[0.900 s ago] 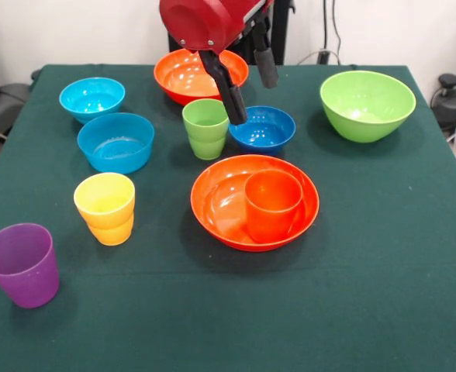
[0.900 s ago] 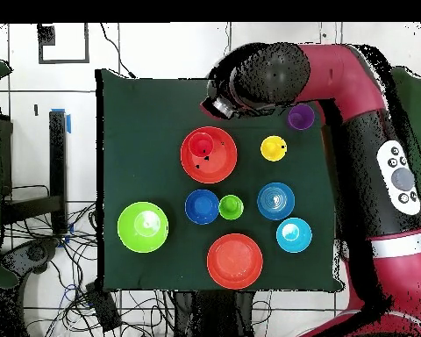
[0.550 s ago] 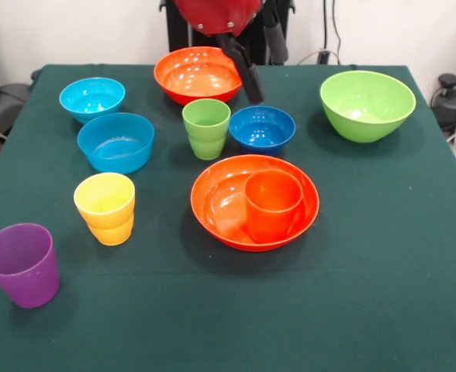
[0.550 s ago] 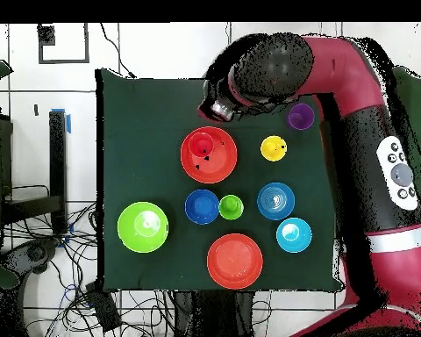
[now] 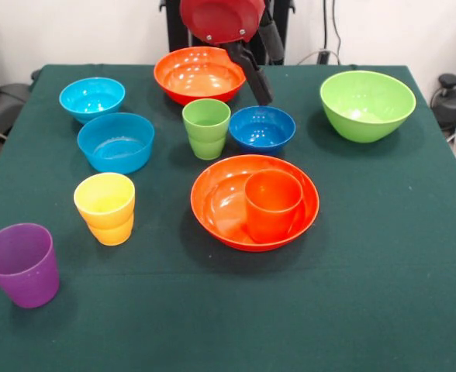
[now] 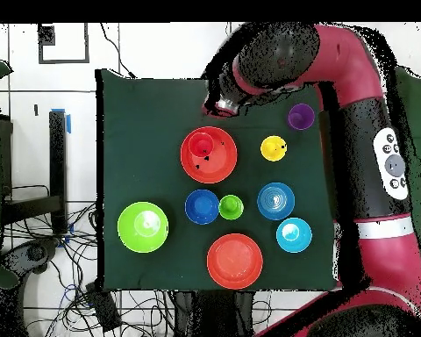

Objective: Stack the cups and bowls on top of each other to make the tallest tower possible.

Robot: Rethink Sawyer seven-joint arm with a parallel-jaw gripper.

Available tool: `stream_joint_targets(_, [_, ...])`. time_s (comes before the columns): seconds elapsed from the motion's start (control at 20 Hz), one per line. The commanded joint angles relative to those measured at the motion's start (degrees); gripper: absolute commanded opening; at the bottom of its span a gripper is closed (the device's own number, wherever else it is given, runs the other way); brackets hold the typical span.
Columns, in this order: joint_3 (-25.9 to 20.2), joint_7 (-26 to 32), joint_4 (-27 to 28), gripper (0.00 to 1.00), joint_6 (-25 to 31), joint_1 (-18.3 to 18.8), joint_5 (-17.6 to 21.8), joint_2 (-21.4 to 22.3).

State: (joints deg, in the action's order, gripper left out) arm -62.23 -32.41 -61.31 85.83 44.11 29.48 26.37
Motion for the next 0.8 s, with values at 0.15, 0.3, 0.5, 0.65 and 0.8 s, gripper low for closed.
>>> stream_joint_targets(0.15, [7.62, 3.03, 7.66, 1.00, 4.43, -3.69, 4.01, -1.31])
stream_joint_targets(0.3, [9.64, -0.99, 8.18, 1.00, 3.70, -4.28, 4.18, -0.59])
stream_joint_targets(0.5, [11.73, -4.15, 8.75, 1.00, 2.49, -4.75, 3.84, -0.42])
stream_joint_targets(0.65, [13.92, -7.64, 9.96, 1.00, 2.15, -5.29, 4.08, -0.19])
stream_joint_targets(0.8, [15.82, -10.69, 10.58, 1.00, 1.26, -5.39, 3.80, -0.11])
